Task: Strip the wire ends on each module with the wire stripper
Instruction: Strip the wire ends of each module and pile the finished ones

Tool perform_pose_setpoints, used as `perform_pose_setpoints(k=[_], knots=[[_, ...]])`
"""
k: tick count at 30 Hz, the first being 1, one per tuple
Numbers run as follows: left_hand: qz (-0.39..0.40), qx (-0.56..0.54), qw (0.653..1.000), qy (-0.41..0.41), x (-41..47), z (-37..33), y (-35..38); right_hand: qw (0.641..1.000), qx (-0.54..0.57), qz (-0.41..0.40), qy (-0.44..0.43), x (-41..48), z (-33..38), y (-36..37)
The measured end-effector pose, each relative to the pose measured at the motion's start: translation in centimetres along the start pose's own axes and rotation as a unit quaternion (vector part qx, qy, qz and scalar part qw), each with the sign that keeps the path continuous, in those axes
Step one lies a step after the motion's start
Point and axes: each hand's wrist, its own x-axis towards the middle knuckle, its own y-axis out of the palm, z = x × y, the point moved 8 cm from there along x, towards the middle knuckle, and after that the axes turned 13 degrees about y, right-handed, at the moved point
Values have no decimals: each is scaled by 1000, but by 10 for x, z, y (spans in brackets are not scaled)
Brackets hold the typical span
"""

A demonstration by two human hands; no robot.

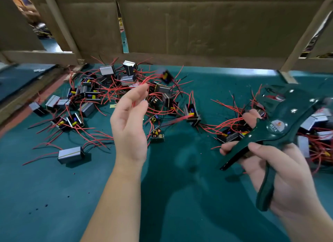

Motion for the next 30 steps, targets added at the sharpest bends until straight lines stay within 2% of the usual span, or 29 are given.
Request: perform_pose_setpoints(k=[2,4,6,7,8,10,11,12,14,15,17,19,21,24,27,30], knots=[[-34,90,995,-38,-1,7,-10,1000,-3,4,7,0,-2,2],[-55,234,968,-78,-2,14,-27,1000,-2,7,19,0,-5,1],[-50,433,895,-96,-1,13,-43,999,8,9,32,1,-8,1],[-55,503,858,-89,0,8,-49,999,13,11,35,1,-8,1],[-69,539,837,-68,1,-1,-51,999,17,13,37,1,-9,1],[-93,540,836,23,2,-20,-45,999,22,13,42,2,-11,0],[-73,529,842,78,1,-26,-36,999,25,13,45,2,-12,0],[-25,516,847,127,0,-28,-22,998,27,13,47,2,-12,0],[118,484,846,190,-9,-21,15,999,28,13,45,2,-12,1],[200,477,831,205,-18,-14,35,999,28,15,42,1,-12,2],[353,481,774,213,-42,8,67,999,29,26,36,1,-10,3],[449,499,720,177,-61,34,81,998,33,40,36,-1,-9,6],[469,524,697,141,-65,52,80,997,40,55,49,-2,-9,10],[429,544,713,109,-55,50,72,992,43,86,82,-4,-16,17],[401,574,711,71,-43,43,60,983,65,113,132,-2,-26,26],[404,565,718,41,-30,36,47,976,78,107,171,2,-34,29]])
